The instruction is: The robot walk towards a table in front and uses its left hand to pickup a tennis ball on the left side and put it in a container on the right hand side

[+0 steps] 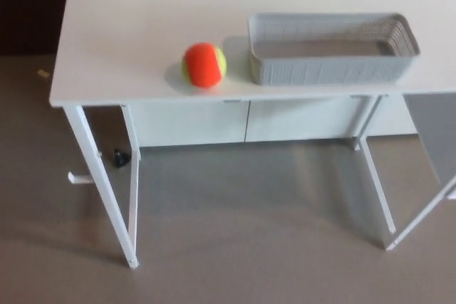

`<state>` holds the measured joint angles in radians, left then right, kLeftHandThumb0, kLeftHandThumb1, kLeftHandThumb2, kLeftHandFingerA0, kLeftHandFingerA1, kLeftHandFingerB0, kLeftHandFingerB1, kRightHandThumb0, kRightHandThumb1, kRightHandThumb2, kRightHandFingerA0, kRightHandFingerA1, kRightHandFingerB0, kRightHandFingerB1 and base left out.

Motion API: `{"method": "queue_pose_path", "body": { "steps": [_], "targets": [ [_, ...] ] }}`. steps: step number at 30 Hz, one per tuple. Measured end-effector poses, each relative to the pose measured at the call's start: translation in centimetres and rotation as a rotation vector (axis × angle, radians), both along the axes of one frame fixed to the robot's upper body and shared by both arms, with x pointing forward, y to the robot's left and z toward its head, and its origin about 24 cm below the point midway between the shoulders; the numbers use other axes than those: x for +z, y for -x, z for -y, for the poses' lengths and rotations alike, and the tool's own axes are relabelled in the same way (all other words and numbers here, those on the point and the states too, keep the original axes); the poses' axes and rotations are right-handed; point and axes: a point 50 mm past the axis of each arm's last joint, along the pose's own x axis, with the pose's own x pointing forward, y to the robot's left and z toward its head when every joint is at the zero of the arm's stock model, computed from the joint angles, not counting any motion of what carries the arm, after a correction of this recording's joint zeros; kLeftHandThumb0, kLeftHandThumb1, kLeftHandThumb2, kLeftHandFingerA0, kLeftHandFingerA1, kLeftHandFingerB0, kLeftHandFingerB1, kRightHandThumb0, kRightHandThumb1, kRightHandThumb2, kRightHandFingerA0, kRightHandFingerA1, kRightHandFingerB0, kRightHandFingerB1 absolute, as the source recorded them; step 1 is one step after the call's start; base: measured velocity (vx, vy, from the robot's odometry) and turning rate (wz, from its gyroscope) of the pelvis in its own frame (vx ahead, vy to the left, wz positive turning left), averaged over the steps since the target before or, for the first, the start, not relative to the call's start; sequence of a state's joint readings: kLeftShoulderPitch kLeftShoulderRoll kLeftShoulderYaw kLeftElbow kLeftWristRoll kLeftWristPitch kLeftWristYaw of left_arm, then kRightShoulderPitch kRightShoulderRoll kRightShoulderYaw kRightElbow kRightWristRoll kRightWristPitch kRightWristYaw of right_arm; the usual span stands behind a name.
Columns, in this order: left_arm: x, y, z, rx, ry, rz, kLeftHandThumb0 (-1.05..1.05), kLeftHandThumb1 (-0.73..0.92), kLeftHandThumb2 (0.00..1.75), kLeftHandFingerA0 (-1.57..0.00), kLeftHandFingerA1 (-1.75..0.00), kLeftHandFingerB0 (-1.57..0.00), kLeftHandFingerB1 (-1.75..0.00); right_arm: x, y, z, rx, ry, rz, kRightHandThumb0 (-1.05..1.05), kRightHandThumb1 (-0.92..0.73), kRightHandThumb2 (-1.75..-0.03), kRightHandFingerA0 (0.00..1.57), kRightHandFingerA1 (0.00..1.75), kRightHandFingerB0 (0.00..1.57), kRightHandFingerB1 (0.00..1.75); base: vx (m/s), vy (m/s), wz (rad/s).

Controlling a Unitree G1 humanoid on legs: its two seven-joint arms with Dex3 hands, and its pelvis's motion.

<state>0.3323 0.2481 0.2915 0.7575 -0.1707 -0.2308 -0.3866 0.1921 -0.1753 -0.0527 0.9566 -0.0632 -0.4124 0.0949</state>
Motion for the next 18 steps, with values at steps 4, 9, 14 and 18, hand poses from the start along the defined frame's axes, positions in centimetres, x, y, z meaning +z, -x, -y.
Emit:
{"method": "queue_pose_path", "body": {
  "steps": [4,9,14,18],
  "targets": [
    [-0.2,0.9,0.0,0.007,0.002,-0.025,-0.2,0.66,0.6,-0.44,-0.37,-0.32,-0.33,-0.2,0.9,0.1,-0.008,-0.002,-0.02,-0.62,-0.67,-0.6,0.39,0.77,0.18,0.36,0.26,0.015,0.07],
    [-0.4,1.4,0.1,0.009,0.007,-0.045,-0.19,0.67,0.6,-0.44,-0.36,-0.33,-0.33,-0.4,1.7,0.0,-0.016,-0.008,-0.038,-0.6,-0.66,-0.6,0.41,0.83,0.16,0.38,0.29,-0.091,0.09],
    [-0.6,1.4,0.2,0.008,0.011,-0.049,-0.23,0.68,0.62,-0.43,-0.37,-0.31,-0.33,-0.4,1.6,0.2,-0.024,-0.007,-0.025,-0.62,-0.67,-0.61,0.39,0.81,0.18,0.38,0.29,-0.077,0.02],
    [-0.5,1.7,0.2,0.001,0.009,-0.053,-0.2,0.67,0.6,-0.45,-0.37,-0.32,-0.32,-0.4,1.9,0.2,-0.026,-0.007,-0.033,-0.64,-0.5,-0.93,0.4,0.73,0.1,0.49,0.26,-0.039,-0.2]
  ]
}}
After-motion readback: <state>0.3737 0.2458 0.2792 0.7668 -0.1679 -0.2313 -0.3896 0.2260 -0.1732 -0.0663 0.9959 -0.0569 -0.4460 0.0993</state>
